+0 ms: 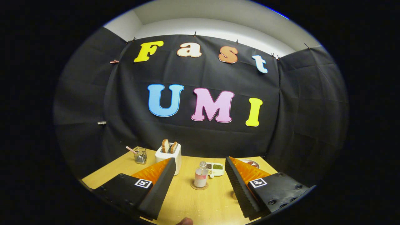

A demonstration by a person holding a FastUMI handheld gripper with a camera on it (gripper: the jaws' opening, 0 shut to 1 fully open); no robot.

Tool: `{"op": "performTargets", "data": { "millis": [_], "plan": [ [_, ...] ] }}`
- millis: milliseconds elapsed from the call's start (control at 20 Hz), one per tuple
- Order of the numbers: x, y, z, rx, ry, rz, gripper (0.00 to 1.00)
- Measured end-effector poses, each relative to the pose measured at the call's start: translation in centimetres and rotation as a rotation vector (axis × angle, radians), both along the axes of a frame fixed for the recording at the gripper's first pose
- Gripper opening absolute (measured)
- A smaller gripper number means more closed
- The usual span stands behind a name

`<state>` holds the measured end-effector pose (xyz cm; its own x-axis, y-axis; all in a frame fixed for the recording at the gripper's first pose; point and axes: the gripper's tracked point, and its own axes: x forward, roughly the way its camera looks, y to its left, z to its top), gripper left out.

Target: Take the bottle from table, then pour the juice into the cup, finally place the bottle on the coaster

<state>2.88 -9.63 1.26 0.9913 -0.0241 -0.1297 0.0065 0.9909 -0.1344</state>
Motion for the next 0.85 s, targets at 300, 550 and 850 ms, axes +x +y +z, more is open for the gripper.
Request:
{"op": "performTargets", "data": {
  "millis": [300, 550, 850],
  "plan": [
    [-1.4, -3.4, 2.6, 0.041, -0.068, 0.073, 0.97],
    [-3.1, -5.0, 1.2, 0.092, -0.045, 0.089, 0.97],
    [-2.3, -5.7, 2.1, 0.097, -0.054, 0.090, 0.97]
  ]
}}
